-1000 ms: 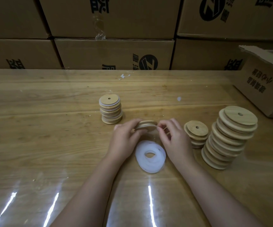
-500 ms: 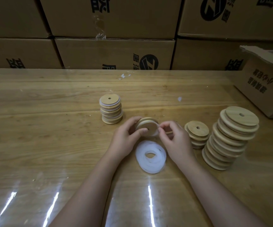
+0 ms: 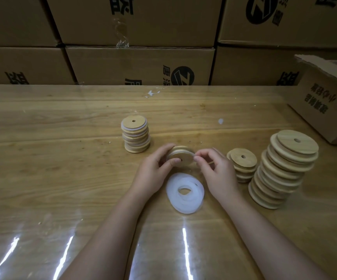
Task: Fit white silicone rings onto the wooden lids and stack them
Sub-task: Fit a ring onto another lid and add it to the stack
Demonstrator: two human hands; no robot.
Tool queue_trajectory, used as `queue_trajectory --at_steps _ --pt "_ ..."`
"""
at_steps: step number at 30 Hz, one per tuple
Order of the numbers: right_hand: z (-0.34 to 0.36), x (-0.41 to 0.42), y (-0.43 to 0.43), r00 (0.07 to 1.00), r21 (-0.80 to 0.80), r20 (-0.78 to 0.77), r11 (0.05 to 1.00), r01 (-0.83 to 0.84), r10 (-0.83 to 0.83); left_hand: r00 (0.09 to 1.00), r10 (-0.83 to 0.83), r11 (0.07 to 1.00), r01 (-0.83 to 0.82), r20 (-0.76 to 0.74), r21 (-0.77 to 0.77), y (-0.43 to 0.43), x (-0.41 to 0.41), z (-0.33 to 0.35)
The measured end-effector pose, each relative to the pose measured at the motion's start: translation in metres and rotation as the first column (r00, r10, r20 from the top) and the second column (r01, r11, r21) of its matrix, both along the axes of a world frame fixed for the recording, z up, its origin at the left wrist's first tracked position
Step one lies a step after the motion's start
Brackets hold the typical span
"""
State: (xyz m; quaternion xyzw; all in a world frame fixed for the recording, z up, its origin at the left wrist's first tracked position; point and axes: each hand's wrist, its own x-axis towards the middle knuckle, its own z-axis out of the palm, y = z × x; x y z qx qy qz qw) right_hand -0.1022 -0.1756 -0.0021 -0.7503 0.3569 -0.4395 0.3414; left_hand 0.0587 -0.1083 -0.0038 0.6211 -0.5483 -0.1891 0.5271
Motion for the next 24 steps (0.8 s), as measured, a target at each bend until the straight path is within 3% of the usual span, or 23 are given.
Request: queue_trajectory --at_steps 5,9,13,24 --pt "0.0013 -0.0004 0.0008 0.999 0.057 0.047 0.998 0.001 -0.004 0.999 -0.014 1.000 0.014 0.034 -0.004 0.0010 -0.0018 0.0019" --pt "0.0040 0.0003 0.0032 0.987 0.176 0.158 0.984 -0.037 0.009 0.976 -0.080 0.997 0.082 -0.204 0.002 0.0000 -0.0012 0.0032" --pt "0.0049 0.0014 0.0046 0.992 0.178 0.111 0.980 -0.086 0.067 0.946 -0.071 0.997 0.073 -0.315 -0.006 -0.0011 0.0024 0.0038" --pt "0.0024 0.0013 0.0033 0.988 0.185 0.144 0.980 -0.079 0.052 0.975 -0.078 0.997 0.079 -0.207 -0.002 -0.0013 0.0000 0.0018"
